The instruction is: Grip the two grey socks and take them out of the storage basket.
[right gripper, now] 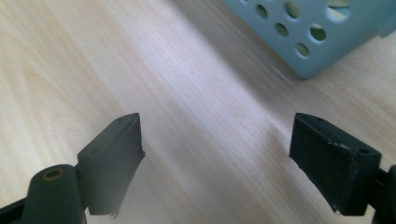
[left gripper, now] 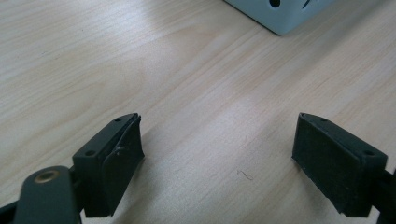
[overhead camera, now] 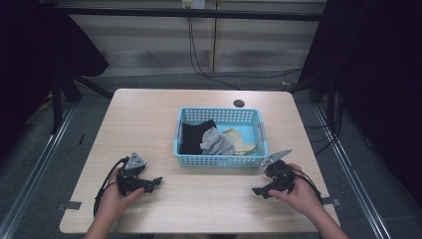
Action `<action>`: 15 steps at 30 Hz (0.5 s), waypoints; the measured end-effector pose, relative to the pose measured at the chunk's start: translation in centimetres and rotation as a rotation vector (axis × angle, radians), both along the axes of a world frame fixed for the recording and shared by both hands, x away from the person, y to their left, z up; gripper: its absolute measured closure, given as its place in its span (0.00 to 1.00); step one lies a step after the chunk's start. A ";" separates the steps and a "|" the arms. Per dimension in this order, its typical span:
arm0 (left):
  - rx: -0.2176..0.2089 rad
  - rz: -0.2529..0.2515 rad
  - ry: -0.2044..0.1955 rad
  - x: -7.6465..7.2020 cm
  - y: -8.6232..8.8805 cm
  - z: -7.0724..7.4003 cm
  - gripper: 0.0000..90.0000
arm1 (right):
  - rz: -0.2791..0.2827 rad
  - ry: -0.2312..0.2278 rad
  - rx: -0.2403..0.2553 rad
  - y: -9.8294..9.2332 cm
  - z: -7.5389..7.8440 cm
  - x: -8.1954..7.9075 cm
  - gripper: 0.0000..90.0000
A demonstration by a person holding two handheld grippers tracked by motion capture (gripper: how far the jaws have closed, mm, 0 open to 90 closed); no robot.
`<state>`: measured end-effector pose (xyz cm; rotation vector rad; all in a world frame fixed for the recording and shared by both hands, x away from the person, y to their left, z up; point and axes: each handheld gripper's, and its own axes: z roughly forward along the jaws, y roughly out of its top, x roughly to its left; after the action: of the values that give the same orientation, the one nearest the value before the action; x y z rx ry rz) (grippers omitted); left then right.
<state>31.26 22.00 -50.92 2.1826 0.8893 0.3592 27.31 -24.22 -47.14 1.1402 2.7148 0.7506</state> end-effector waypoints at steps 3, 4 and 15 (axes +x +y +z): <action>0.001 0.001 0.000 0.0 0.0 0.0 0.17 | 0.040 0.027 -0.037 0.1 1.3 0.3 0.21; 0.001 0.001 0.000 -0.1 0.0 0.0 0.17 | 0.043 0.040 -0.038 0.2 1.7 0.4 0.21; 0.004 0.003 -0.003 -0.2 0.0 0.0 0.17 | 0.109 0.078 -0.099 1.6 6.1 1.5 0.21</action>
<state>31.10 22.05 -50.90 2.1840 0.8914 0.3653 28.84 -22.62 -41.02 1.0281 2.8627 0.5887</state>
